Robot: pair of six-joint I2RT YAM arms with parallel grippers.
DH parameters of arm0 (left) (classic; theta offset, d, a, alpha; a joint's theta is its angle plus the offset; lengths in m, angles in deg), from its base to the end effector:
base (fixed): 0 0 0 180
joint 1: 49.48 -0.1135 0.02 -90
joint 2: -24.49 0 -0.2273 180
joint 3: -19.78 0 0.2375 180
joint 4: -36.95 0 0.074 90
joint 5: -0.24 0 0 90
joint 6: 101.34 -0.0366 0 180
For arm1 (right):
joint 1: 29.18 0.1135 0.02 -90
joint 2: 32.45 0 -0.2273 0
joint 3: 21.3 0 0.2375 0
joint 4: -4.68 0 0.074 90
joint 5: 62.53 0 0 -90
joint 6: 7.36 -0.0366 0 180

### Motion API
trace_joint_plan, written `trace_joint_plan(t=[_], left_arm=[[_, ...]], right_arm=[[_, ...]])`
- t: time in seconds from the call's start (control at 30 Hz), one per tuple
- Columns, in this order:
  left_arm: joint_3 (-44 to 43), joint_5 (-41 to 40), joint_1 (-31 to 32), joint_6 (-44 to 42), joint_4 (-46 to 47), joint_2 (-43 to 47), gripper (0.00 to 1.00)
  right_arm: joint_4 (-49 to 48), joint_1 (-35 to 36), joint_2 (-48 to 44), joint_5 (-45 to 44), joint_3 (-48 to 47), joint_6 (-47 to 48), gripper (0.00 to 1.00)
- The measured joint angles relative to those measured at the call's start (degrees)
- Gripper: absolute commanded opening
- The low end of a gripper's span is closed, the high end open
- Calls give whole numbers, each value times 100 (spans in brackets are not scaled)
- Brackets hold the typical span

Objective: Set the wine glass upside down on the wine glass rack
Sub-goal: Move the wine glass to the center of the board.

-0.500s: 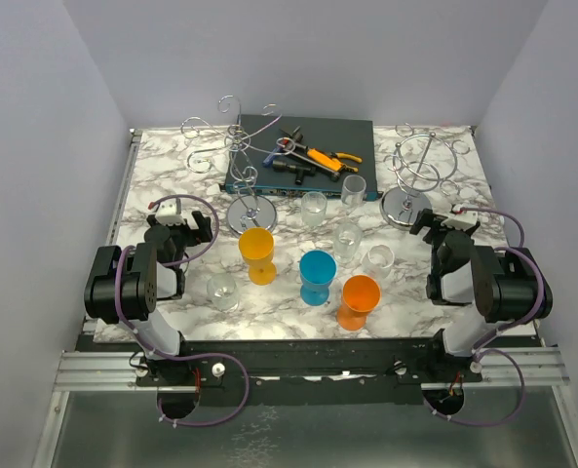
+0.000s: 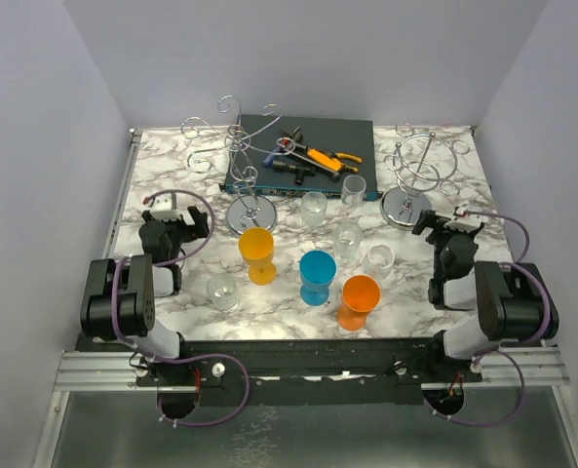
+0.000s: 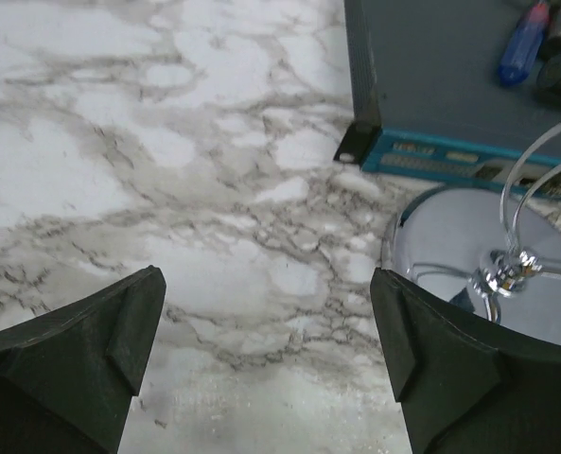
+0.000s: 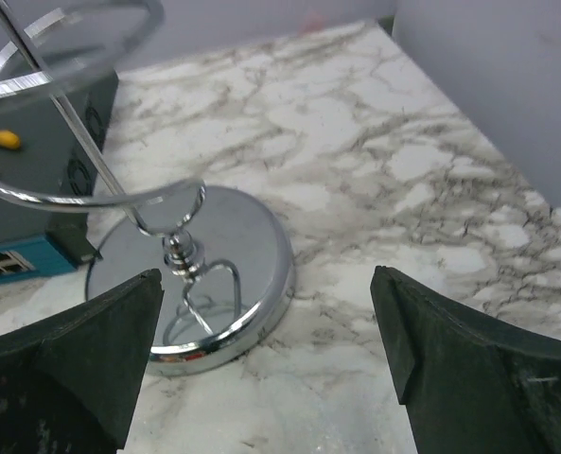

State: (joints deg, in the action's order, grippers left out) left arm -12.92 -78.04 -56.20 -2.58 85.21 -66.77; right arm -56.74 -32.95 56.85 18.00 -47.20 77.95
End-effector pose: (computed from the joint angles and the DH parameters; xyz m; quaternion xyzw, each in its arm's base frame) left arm 0.2561 0.0227 0.1185 -0.0380 0.7656 -0.0897 0.6359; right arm 0.2327 -0.0214 0.1246 0.1101 0.7106 -0.0538 0.6929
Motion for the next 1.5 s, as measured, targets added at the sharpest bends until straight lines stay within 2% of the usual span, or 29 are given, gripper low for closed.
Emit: trace_joint_plan(t=[0.13, 0.23, 0.33, 0.47, 0.53, 0.7, 0.77, 0.93, 1.2, 1.5], left_arm=[[-407, 33, -74, 46, -881, 785, 99], [-704, 72, -103, 160, -1462, 1300, 99], [-1285, 192, -127, 284, -2465, 1561, 99], [-2085, 326, -157, 319, -4004, 1606, 99], [-2306, 393, -170, 284, -4811, 1768, 99], [-2535, 691, -240, 146, -6258, 2352, 99], [-2662, 898, -282, 92, -6688, 2450, 99], [-2852, 1357, -310, -4, -7545, 2463, 99], [-3143, 1648, -330, -256, -8666, 2463, 99], [-3217, 1755, -330, -527, -9405, 2463, 99]], right_arm=[[437, 0, -1056, 46, 66, -2, 100], [1340, 0, -2122, 105, -70, -234, 100], [2304, 0, -2837, 280, -505, -584, 100], [3486, 0, -3320, 334, -929, -1965, 100], [4037, -15, -3451, 610, -1108, -2343, 100], [5230, -4, -3311, 1659, -1858, -2680, 100], [5523, 120, -3329, 1775, -1974, -2673, 100], [6439, 1281, -3386, 1416, -2260, -2350, 100], [7534, 3543, -3016, 177, -3209, -1818, 100], [8356, 5761, -1596, -713, -4634, -1598, 91]])
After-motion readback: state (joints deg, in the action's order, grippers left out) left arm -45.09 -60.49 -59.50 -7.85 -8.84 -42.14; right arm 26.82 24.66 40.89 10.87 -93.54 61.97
